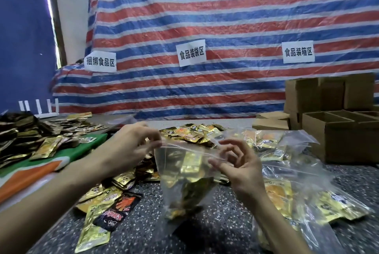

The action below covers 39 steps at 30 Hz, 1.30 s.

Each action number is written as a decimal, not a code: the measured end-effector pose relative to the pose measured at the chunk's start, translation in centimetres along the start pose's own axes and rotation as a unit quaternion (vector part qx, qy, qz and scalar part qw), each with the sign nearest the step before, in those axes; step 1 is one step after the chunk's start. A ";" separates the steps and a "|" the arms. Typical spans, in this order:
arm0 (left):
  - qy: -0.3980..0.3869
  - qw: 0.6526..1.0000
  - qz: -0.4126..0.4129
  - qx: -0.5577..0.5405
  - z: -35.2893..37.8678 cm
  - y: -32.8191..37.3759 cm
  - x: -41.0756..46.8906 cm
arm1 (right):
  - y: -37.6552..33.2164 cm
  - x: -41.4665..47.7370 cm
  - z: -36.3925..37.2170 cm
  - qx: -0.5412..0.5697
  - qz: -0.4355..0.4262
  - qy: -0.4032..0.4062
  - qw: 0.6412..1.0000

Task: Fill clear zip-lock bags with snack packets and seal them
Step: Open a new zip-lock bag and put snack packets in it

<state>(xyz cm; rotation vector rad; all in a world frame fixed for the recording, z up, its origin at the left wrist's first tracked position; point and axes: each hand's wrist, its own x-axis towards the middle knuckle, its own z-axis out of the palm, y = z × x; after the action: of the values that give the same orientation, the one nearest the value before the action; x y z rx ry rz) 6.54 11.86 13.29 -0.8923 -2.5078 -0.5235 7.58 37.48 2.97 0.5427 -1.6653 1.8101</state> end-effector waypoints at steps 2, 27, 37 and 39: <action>0.007 1.000 -0.004 0.001 -0.4 -0.4 0.0 | -1.2 0.7 0.1 -0.072 -0.022 -0.043 0.996; -0.222 0.969 0.096 -0.050 -2.8 -0.2 -1.5 | -13.4 2.8 -1.1 -0.475 0.046 -0.444 0.758; -0.065 0.988 0.068 -0.126 -3.9 -0.6 -1.8 | -14.5 2.9 -3.1 -0.470 0.043 -0.390 0.791; -0.104 0.983 0.049 -0.141 -2.6 -0.3 -2.3 | -14.2 2.6 -3.3 -0.490 0.038 -0.374 0.786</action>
<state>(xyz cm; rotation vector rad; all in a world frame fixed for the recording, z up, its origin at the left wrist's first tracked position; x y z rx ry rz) 8.64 9.27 14.25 -1.2278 -2.5974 -0.8035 15.67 41.39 14.70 0.7284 -2.8490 0.4908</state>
